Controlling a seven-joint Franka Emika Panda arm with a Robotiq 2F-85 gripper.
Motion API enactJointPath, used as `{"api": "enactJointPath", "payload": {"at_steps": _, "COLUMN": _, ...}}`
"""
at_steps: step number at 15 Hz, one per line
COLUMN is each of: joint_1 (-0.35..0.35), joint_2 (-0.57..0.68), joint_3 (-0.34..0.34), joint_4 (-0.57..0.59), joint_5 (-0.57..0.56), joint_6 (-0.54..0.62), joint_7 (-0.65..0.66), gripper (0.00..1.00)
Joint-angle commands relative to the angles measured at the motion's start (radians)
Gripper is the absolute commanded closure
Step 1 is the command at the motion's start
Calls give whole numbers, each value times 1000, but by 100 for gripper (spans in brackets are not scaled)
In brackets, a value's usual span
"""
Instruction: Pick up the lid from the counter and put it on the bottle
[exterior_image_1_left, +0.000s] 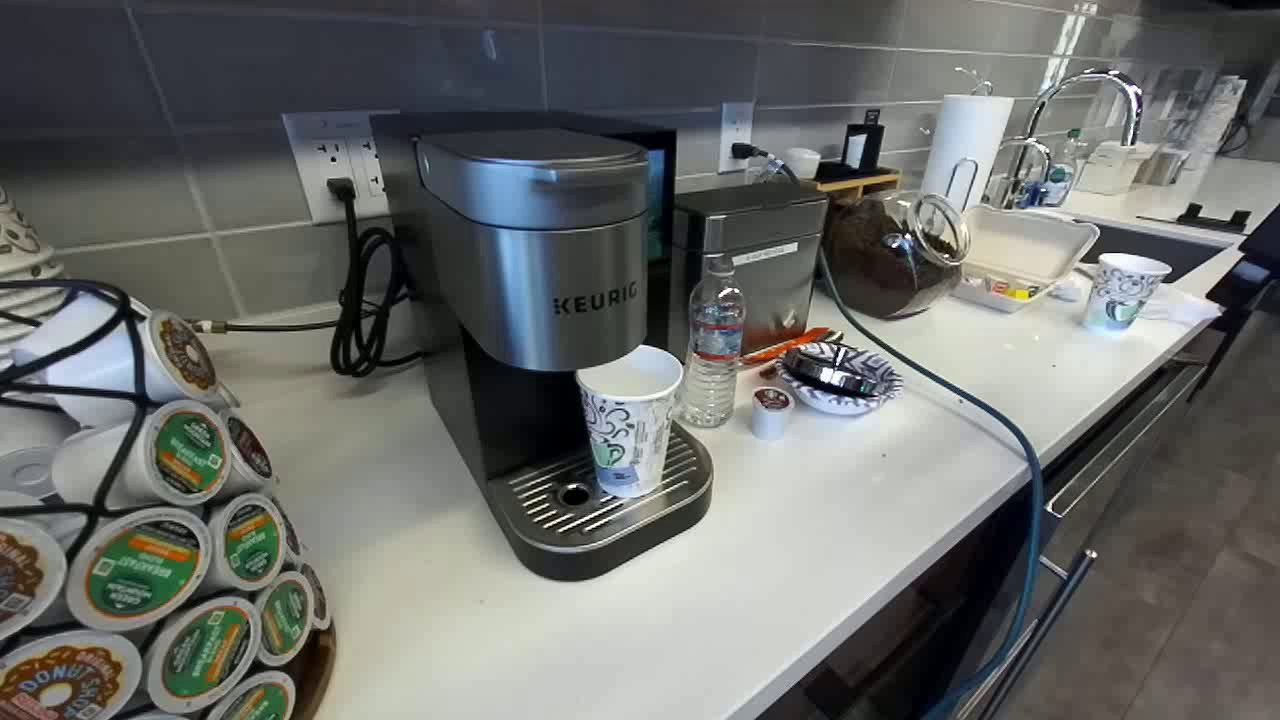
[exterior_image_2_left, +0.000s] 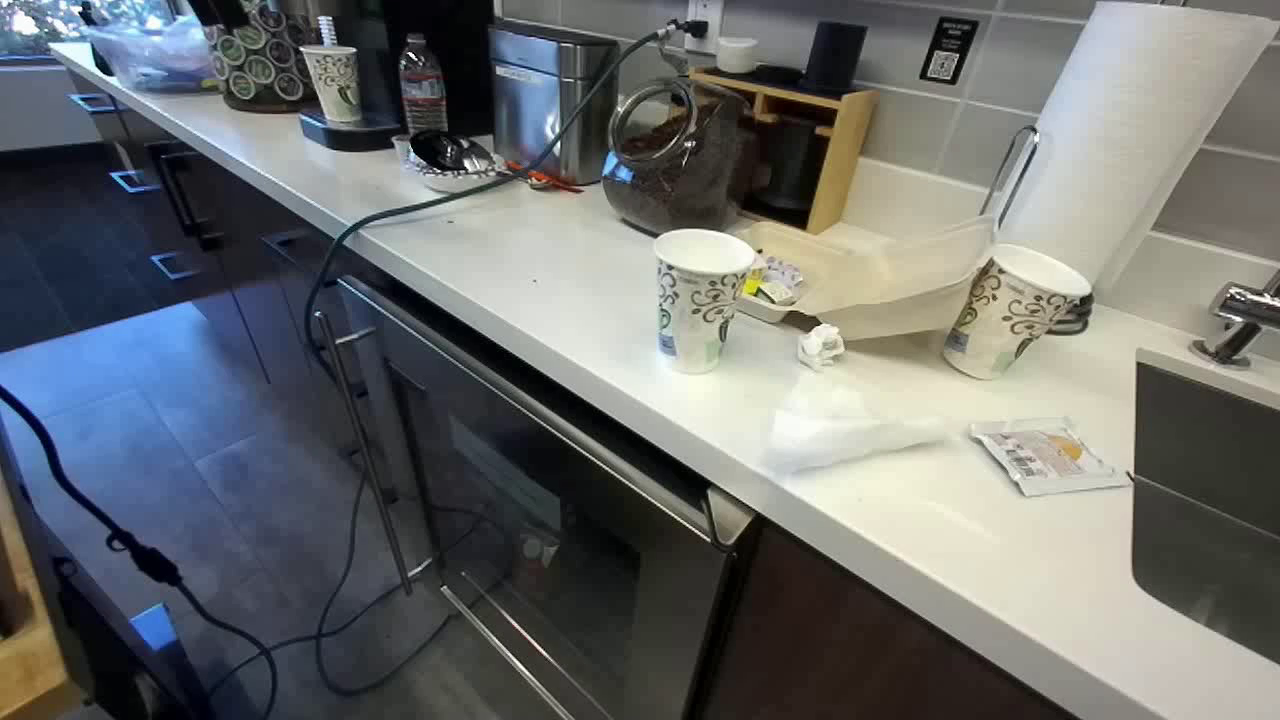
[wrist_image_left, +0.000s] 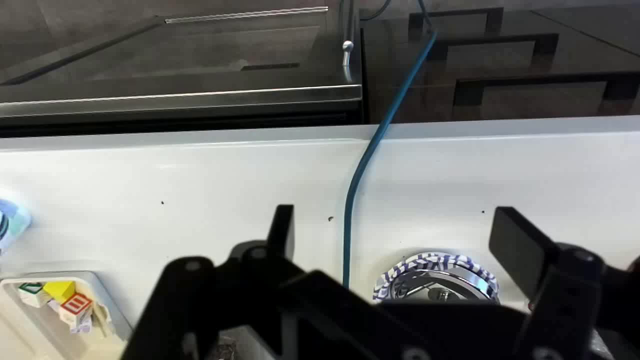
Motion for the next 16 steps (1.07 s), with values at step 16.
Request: {"api": "enactJointPath", "payload": {"at_steps": 16, "joint_1": 82, "joint_2": 172, "joint_3": -74, "joint_4": 131, "joint_5": 157, "joint_6": 6, "joint_7": -51, "gripper": 0}}
